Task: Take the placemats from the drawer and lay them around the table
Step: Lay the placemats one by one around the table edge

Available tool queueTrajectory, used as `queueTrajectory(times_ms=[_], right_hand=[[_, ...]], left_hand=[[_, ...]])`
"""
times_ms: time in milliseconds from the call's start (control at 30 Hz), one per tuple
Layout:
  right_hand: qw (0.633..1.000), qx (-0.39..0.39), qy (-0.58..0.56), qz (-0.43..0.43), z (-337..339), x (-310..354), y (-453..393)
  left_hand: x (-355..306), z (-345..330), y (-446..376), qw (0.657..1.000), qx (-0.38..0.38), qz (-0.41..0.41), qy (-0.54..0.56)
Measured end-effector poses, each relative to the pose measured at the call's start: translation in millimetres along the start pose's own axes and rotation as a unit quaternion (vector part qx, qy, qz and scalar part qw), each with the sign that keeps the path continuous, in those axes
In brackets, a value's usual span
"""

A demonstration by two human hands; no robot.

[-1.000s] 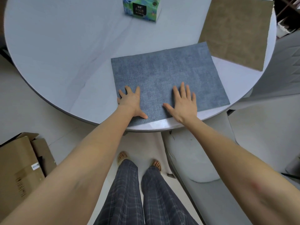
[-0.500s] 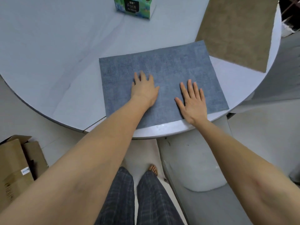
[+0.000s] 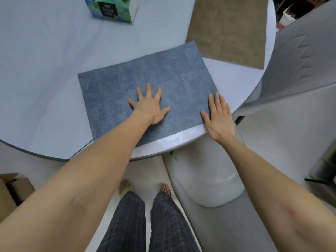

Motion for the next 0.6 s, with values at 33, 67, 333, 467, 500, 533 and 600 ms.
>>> queueTrajectory(times_ms=[33,67,333,467,500,533,600], right_hand=[[1.000,-0.001,-0.008,-0.023,1.7,-3.9,1.7],[0.998,-0.006,-0.019,-0.053,4.8,-7.6,3.0],[0.998,-0.037,-0.046,-0.024,29.1,50.2,-59.8],[0.998,-0.026,-0.056,-0.016,18.6,86.9,-109.1],[0.998,-0.024,-0.056,-0.027,13.0,91.7,-115.7],[0.998,-0.026,-0.042,-0.038,7.6,94.8,-118.9],[0.998,-0.046,0.003,-0.048,-0.3,97.8,-118.3]], left_hand=[[1.3,2.0,0.1,1.000,-0.004,-0.006,-0.009],[2.7,5.6,-0.5,1.000,-0.011,-0.015,-0.024],[18.5,50.7,-16.1,0.989,-0.059,-0.121,-0.060],[20.8,85.0,-49.5,0.976,-0.130,-0.176,-0.009],[17.5,91.6,-62.7,0.970,-0.144,-0.198,-0.002],[13.4,95.6,-76.9,0.966,-0.144,-0.216,0.008],[9.2,90.9,-108.1,0.968,-0.103,-0.231,0.013]])
Point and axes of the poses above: each hand's wrist, its own y-axis away from the middle knuckle, its own z-axis out of the back of the hand, x = y × z, the point moved 7 cm from there along -y, towards the middle knuckle, and after that the axes turned 2 degrees about -z, right-handed, at the moved point
